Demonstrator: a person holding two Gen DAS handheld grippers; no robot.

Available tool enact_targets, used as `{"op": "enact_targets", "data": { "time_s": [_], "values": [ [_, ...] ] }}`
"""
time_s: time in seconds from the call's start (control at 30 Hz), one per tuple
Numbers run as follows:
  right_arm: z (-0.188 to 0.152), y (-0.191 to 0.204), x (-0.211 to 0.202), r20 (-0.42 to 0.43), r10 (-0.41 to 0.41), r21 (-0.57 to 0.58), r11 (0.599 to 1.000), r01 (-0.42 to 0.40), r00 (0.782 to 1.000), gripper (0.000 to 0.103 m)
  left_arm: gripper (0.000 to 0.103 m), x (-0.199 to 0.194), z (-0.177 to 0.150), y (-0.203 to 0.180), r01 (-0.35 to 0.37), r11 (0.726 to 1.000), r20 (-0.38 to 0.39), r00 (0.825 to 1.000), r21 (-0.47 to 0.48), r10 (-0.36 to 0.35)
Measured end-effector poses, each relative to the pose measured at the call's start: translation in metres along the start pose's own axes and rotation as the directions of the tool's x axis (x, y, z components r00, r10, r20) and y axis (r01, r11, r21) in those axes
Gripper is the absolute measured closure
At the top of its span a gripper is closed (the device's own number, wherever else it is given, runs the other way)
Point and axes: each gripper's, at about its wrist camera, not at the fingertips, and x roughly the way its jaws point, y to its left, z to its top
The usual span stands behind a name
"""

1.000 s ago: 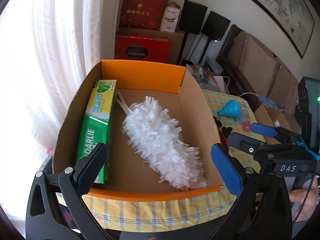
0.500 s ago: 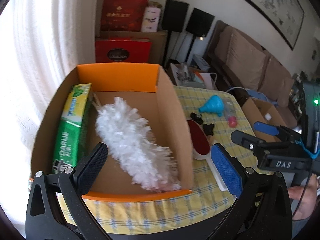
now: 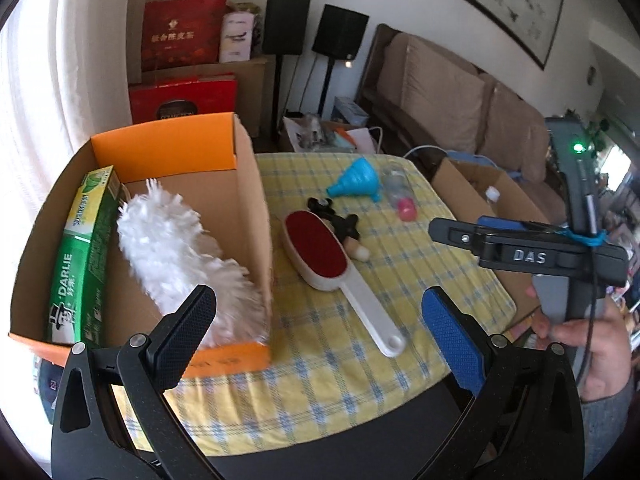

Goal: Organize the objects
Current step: 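Move the right tool toward the red-and-white lint brush handle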

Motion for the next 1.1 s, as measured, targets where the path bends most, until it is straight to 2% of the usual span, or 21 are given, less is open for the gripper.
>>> {"op": "enact_targets", "data": {
  "time_s": [0.17,0.3,0.4,0.53,0.57,0.63,0.83,0.97,1.1],
  "values": [
    [-0.015,-0.011,0.003,-0.016,-0.011,0.012,1.0,0.011,1.0,0.001,0.001,-0.006,-0.01,-0.013,0.048,0.999,0.021,0.999,-0.012,-0.048],
    [-0.026,-0.019,0.002,-0.019,0.004,0.035,0.999,-0.003,1.0,0.008,0.003,-0.009,-0.018,-0.022,0.086,0.996,0.028,0.996,-0.012,-0.086],
    [-0.031,-0.025,0.002,-0.02,0.018,0.059,0.998,-0.017,1.0,0.013,0.006,-0.008,-0.021,-0.031,0.097,0.995,0.016,0.995,0.005,-0.097],
    [-0.037,-0.033,0.004,-0.027,0.033,0.085,0.996,-0.031,0.999,0.021,0.019,-0.002,-0.026,-0.042,0.112,0.994,0.001,0.994,0.017,-0.112],
    [-0.039,-0.036,0.004,-0.027,0.032,0.09,0.995,-0.03,0.999,0.023,0.019,0.0,-0.028,-0.046,0.117,0.993,-0.006,0.993,0.022,-0.117],
    [-0.041,-0.039,0.004,-0.03,0.04,0.102,0.994,-0.036,0.999,0.027,0.021,0.004,-0.032,-0.052,0.115,0.993,-0.016,0.993,0.033,-0.115],
    [-0.046,-0.041,-0.002,-0.022,0.026,0.1,0.995,-0.024,0.999,0.027,0.034,0.027,-0.038,-0.07,0.1,0.992,-0.059,0.994,0.078,-0.095],
    [-0.049,-0.043,-0.008,-0.014,0.01,0.099,0.995,-0.008,1.0,0.027,0.04,0.055,-0.039,-0.076,0.063,0.993,-0.102,0.993,0.096,-0.053],
    [-0.052,-0.049,-0.011,-0.011,0.005,0.111,0.994,-0.004,1.0,0.027,0.044,0.082,-0.037,-0.072,0.03,0.997,-0.142,0.99,0.067,-0.021]
  ]
}}
